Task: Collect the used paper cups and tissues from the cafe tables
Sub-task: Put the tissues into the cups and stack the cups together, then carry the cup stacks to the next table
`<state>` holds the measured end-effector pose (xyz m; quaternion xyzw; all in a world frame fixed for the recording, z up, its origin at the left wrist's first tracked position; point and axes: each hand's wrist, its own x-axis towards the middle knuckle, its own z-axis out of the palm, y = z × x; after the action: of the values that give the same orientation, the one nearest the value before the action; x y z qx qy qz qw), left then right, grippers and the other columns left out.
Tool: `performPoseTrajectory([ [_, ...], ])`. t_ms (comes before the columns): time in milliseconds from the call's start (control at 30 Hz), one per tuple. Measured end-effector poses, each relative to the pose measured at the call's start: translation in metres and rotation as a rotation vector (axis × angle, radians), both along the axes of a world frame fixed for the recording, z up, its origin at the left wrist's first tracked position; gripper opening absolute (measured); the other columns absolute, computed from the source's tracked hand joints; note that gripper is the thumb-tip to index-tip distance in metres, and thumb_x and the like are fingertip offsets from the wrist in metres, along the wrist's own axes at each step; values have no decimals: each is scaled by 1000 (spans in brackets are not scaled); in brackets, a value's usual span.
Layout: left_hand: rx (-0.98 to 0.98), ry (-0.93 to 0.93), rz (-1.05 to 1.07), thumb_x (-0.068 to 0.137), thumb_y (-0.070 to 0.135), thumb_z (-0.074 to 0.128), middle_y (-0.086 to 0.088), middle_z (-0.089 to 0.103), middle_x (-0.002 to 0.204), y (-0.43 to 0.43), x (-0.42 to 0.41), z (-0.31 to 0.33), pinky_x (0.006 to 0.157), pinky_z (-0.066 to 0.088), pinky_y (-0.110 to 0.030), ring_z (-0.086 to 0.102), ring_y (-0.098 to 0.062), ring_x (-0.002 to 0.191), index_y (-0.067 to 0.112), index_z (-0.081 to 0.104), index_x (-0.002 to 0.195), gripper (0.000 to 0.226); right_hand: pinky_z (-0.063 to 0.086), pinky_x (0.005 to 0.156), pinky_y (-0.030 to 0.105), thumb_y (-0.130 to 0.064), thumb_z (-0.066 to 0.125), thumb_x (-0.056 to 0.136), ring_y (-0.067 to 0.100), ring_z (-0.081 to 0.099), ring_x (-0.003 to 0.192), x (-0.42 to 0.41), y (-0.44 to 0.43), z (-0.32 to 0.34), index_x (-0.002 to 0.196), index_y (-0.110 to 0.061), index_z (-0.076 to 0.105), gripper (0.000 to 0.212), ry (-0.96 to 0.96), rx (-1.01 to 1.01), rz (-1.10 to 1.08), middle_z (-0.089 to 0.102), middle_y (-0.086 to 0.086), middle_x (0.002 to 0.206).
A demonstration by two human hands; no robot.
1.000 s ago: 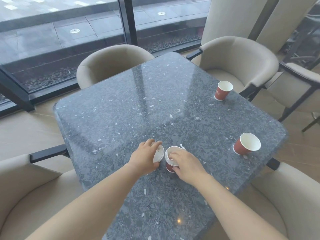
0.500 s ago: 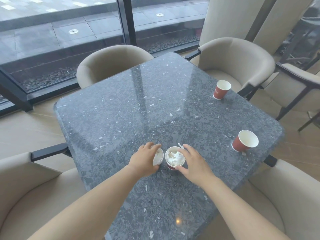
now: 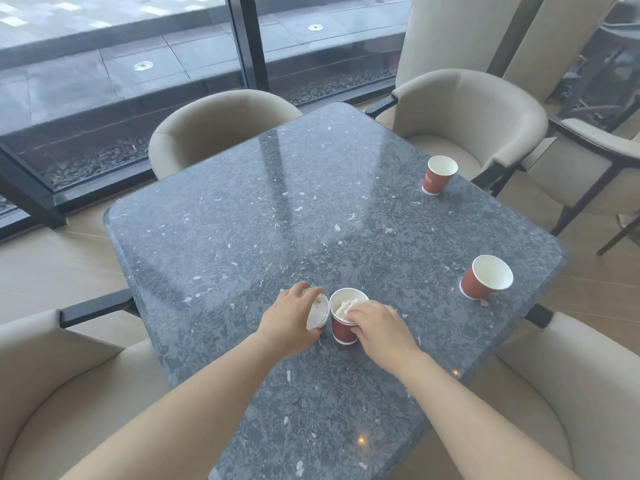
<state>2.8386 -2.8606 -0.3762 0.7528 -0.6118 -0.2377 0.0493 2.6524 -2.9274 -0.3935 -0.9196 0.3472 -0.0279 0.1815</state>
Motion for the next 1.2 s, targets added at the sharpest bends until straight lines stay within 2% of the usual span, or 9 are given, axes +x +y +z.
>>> performPoseTrajectory([
  [200,-110,28,-59,79,40,65,7,33,142,-25,-27,4,94,46,-38,40,-22,126,32,35,137,66,36,89,34,-15,51,90,24,51,108,-30,-13,15,113,-15,59,24,-94,-64,-120,57,0,117],
  [300,-194,84,-107,77,42,67,5,37,141,-51,-53,16,99,41,-35,42,-23,125,30,38,136,66,47,79,39,-7,63,82,28,59,94,-57,-23,35,109,-13,64,28,-221,-136,-215,64,3,105],
  [400,-294,146,-145,74,41,70,3,41,140,-80,-82,36,103,37,-32,43,-23,125,28,42,135,69,53,74,36,-1,72,73,29,62,85,-91,-44,59,100,-10,67,30,-331,-254,-273,67,6,95],
  [567,-379,213,-224,73,43,72,8,41,138,-112,-121,59,101,38,-33,41,-22,124,30,42,134,69,42,78,20,-2,71,75,24,58,89,-149,-87,83,101,-12,66,28,-386,-383,-376,65,3,97],
  [667,-360,207,-249,75,44,70,7,39,139,-118,-131,57,102,39,-35,40,-21,126,30,41,134,68,41,74,20,-2,71,75,25,58,88,-176,-108,81,101,-14,66,28,-359,-423,-428,64,2,97],
  [800,-301,182,-241,77,45,69,9,39,140,-119,-132,41,102,39,-34,41,-20,125,30,40,135,66,49,74,33,1,71,74,29,59,88,-195,-125,60,102,-14,67,32,-327,-363,-440,65,4,96],
  [933,-230,145,-212,78,45,68,9,38,140,-115,-131,23,103,40,-37,40,-20,126,30,39,136,67,51,76,40,3,69,74,33,59,92,-197,-134,27,98,-11,69,28,-260,-217,-412,65,6,99],
  [1100,-185,128,-167,77,44,68,8,38,141,-110,-129,11,105,37,-36,40,-20,127,29,38,136,68,50,81,40,-7,63,83,30,57,100,-186,-134,0,101,-13,68,20,-173,-59,-376,65,5,106],
  [1200,-175,124,-129,77,45,69,7,39,141,-103,-128,9,105,36,-37,40,-21,126,27,39,137,69,48,86,40,-11,67,80,28,56,104,-177,-129,-5,102,-13,68,21,-128,-8,-331,64,4,110],
])
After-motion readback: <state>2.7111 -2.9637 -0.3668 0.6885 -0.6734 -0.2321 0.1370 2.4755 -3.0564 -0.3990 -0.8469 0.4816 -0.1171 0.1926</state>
